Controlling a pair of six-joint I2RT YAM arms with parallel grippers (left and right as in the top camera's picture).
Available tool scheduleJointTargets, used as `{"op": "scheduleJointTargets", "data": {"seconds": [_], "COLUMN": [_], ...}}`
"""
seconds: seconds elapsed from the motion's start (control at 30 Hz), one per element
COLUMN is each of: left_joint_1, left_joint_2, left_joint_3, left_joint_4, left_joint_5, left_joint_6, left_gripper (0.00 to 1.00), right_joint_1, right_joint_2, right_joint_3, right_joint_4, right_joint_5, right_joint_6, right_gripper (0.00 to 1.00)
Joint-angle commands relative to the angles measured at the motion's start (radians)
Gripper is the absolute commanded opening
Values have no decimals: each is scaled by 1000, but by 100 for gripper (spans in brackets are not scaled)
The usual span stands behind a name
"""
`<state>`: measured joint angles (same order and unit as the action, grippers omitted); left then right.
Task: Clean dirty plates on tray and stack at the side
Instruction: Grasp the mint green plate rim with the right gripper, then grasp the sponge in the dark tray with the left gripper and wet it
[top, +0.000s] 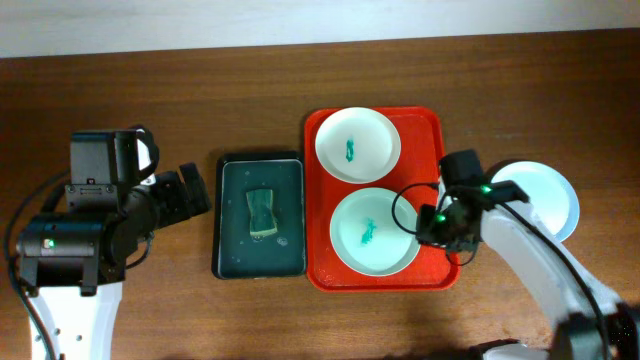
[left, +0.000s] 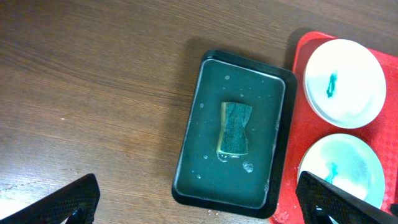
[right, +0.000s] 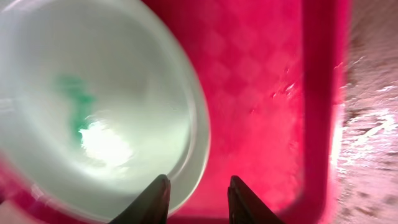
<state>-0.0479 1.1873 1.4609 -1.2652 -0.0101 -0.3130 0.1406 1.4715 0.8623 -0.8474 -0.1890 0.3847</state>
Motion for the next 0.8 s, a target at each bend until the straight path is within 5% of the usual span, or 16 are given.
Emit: {"op": "scheduleJointTargets", "data": {"seconds": [0.0,0.13,0.23,0.37,0.57,0.77], "left_joint_1": [5,-9,-68,-148,-243,-284], "left_joint_2": [-2,55,139,260,507,692], "left_joint_3": [11,-14,-90,-229,-335,-335], "left_joint_4": [1,4,40,177,339,455], "left_joint_5": [111,145,145,146,145,101], "left_joint_6": [12,43,103,101,37,23], "left_gripper": [100,97,67,54,50,33], "right_joint_1": [10,10,10,10,10,10], "right_joint_2": [-190,-296,-323,-317,-317,-317], "right_joint_3": [88,88,88,88,88,88], "right_joint_4": [-33,-54,-64,-85,-92,-96], "right_joint_5": [16,-56,-93,-92,-91,-89], "right_joint_6": [-124,-153,-152,-148,-148,-148], "right_gripper": [33,32,32,32,32,32]}}
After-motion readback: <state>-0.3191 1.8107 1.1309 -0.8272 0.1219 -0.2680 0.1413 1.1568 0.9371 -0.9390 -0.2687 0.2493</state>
